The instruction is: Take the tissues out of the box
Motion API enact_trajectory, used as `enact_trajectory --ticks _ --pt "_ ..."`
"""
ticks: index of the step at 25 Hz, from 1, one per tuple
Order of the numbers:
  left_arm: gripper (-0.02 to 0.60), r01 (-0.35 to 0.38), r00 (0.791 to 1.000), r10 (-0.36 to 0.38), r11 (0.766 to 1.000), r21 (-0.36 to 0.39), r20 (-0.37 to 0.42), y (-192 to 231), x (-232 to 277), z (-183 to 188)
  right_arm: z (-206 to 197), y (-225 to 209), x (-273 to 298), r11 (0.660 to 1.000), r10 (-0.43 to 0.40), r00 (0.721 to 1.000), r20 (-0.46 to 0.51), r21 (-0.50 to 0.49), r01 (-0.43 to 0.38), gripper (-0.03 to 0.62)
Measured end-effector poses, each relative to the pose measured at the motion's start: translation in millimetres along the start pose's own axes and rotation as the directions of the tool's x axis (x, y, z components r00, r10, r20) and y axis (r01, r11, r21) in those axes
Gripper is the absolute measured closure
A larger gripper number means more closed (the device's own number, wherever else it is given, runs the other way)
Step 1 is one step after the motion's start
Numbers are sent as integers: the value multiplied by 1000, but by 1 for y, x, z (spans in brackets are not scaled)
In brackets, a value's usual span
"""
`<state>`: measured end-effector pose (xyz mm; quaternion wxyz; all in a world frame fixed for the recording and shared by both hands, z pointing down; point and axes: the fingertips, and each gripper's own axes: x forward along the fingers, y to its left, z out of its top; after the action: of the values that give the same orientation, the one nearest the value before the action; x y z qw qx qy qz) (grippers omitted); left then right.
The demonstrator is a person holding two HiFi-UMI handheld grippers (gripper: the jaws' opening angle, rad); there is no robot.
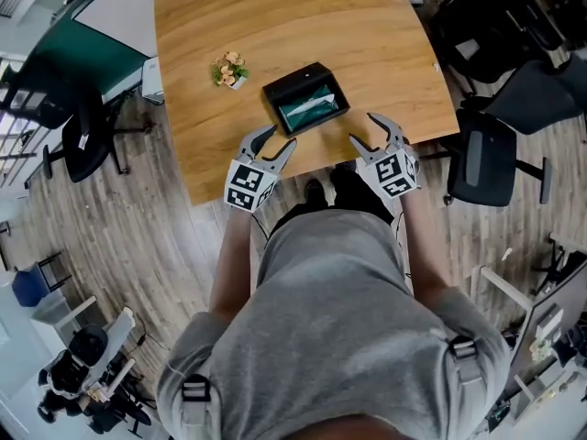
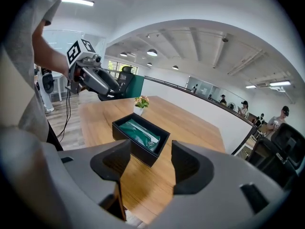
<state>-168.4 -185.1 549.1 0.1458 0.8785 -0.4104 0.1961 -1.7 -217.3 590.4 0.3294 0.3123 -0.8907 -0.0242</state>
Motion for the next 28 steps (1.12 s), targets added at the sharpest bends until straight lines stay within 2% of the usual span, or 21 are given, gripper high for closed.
enact_trajectory --ticks 8,13,18,28 --pt "370 6 999 -5 1000 27 -51 12 35 -5 -5 -25 28 1000 23 1000 2 20 -23 318" --pt "369 -1 989 15 995 95 -147 22 52 -22 7 -43 46 999 37 999 19 15 -37 319" --pt "368 29 984 -13 996 88 -175 25 69 -28 13 -53 60 998 54 998 22 16 -55 319" --pt "368 101 953 -43 978 181 -299 26 107 -45 -5 -59 74 996 84 996 -9 38 -84 321"
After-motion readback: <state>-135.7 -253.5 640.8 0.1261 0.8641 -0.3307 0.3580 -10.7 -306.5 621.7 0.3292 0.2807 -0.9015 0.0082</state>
